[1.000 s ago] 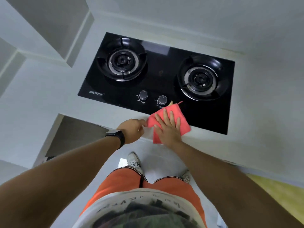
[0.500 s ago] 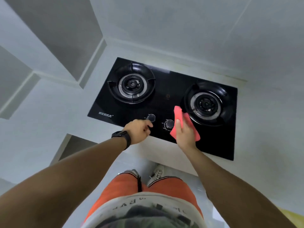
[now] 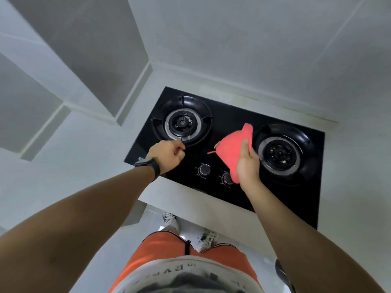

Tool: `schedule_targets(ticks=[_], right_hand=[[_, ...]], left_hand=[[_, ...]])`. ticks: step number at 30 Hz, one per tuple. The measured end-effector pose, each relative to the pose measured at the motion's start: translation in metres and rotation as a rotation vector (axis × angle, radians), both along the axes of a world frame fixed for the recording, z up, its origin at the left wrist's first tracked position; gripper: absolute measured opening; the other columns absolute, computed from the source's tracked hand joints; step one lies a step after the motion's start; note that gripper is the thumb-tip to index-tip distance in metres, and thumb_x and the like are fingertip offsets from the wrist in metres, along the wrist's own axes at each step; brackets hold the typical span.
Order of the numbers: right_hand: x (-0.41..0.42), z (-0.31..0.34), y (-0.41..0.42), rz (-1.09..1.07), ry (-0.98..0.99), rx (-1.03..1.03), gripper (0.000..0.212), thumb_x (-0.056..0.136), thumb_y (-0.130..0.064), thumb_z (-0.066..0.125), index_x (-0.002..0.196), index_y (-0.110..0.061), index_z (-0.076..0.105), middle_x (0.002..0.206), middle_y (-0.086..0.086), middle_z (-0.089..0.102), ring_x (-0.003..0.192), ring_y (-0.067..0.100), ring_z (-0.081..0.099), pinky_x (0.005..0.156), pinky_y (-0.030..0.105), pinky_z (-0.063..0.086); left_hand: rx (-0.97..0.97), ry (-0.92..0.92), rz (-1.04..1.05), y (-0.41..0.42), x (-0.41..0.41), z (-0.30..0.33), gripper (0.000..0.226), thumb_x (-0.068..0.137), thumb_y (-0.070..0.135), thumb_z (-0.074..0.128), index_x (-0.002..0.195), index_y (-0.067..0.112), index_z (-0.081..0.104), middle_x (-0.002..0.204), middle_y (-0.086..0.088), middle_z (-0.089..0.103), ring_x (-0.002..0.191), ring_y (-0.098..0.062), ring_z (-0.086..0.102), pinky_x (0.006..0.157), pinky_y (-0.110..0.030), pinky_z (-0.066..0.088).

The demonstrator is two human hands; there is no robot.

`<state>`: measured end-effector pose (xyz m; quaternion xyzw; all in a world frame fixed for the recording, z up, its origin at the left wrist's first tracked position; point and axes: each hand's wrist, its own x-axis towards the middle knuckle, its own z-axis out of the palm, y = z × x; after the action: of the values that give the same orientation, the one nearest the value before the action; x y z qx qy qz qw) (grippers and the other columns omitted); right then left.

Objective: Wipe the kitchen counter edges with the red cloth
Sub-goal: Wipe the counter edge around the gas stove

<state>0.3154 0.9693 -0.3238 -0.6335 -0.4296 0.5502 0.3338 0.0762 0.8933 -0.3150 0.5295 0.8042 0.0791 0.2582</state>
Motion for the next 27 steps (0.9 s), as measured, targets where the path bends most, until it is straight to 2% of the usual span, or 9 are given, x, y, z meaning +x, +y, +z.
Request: schedule_targets(ticks=[5,11,16,19,21,22,24,25,27], right_hand=[[-0.051,0.009,0.049,0.058,-0.053,0.153,0.048,0.11,-0.047,0.037,0.147,-0.021,0.056,0.119,-0.009,0.062,0.114,0.008,0.058,0.099,0.023,0.041],[-0.117,-0.014,0.138,0.242,-0.318,0.352,0.048,0.111,-0.045,0.035,0.147,-0.02,0.055,0.113,-0.003,0.065,0.105,0.014,0.06,0.084,0.019,0.037],[-0.19,-0.039,0.224,0.408,-0.394,0.443,0.048,0.111,-0.043,0.034,0.15,-0.02,0.05,0.117,0.003,0.063,0.115,0.027,0.061,0.077,0.018,0.035],[-0.219,-0.041,0.26,0.396,-0.357,0.458,0.055,0.108,-0.053,0.034,0.152,-0.022,0.048,0.125,-0.002,0.065,0.112,0.014,0.061,0.078,0.01,0.039],[-0.239,-0.041,0.278,0.474,-0.372,0.541,0.056,0.107,-0.054,0.035,0.152,-0.023,0.048,0.106,-0.015,0.068,0.093,-0.007,0.062,0.075,0.005,0.039],[-0.248,-0.042,0.284,0.583,-0.399,0.586,0.054,0.108,-0.053,0.035,0.155,-0.027,0.044,0.106,-0.02,0.067,0.092,-0.014,0.06,0.076,0.003,0.039],[-0.268,-0.049,0.295,0.888,-0.48,0.604,0.059,0.107,-0.055,0.034,0.162,-0.035,0.026,0.146,-0.013,0.056,0.129,-0.013,0.047,0.101,0.012,0.036],[-0.278,-0.057,0.302,1.032,-0.532,0.589,0.062,0.107,-0.058,0.033,0.163,-0.036,0.018,0.164,-0.011,0.036,0.145,-0.005,0.03,0.116,0.019,0.027],[-0.292,-0.074,0.306,1.281,-0.644,0.51,0.068,0.102,-0.065,0.023,0.163,-0.039,0.011,0.171,-0.015,0.008,0.156,0.002,0.003,0.129,0.034,0.006]], left_hand=[[0.066,0.054,0.112,0.022,-0.058,-0.009,0.02,0.092,0.039,0.049,0.105,0.04,0.064,0.096,0.006,0.072,0.09,-0.024,0.067,0.075,-0.033,0.051],[0.196,0.027,0.1,0.083,-0.118,-0.032,0.026,0.093,0.022,0.057,0.116,0.029,0.065,0.114,0.0,0.068,0.103,-0.027,0.064,0.089,-0.04,0.052],[0.265,0.052,-0.001,0.163,-0.19,-0.078,0.035,0.098,0.013,0.052,0.13,0.021,0.062,0.125,-0.005,0.061,0.112,-0.028,0.059,0.095,-0.038,0.049],[0.297,0.037,-0.16,0.205,-0.206,-0.103,0.035,0.101,0.017,0.054,0.136,0.017,0.059,0.131,-0.007,0.057,0.12,-0.027,0.056,0.101,-0.036,0.045],[0.346,0.032,-0.238,0.226,-0.214,-0.123,0.034,0.101,0.02,0.058,0.134,0.014,0.06,0.13,-0.009,0.057,0.12,-0.03,0.055,0.102,-0.039,0.045],[0.373,0.059,-0.269,0.233,-0.218,-0.131,0.034,0.101,0.022,0.06,0.133,0.012,0.062,0.129,-0.011,0.058,0.12,-0.031,0.054,0.103,-0.041,0.045],[0.463,0.114,-0.344,0.24,-0.224,-0.148,0.031,0.101,0.024,0.062,0.127,0.008,0.066,0.125,-0.014,0.061,0.119,-0.035,0.053,0.103,-0.043,0.045],[0.523,0.113,-0.382,0.242,-0.226,-0.156,0.028,0.101,0.022,0.061,0.123,0.007,0.069,0.123,-0.015,0.063,0.116,-0.035,0.054,0.102,-0.041,0.045],[0.608,0.11,-0.426,0.239,-0.223,-0.166,0.026,0.101,0.02,0.058,0.118,0.006,0.071,0.121,-0.015,0.065,0.112,-0.033,0.056,0.095,-0.041,0.048]])
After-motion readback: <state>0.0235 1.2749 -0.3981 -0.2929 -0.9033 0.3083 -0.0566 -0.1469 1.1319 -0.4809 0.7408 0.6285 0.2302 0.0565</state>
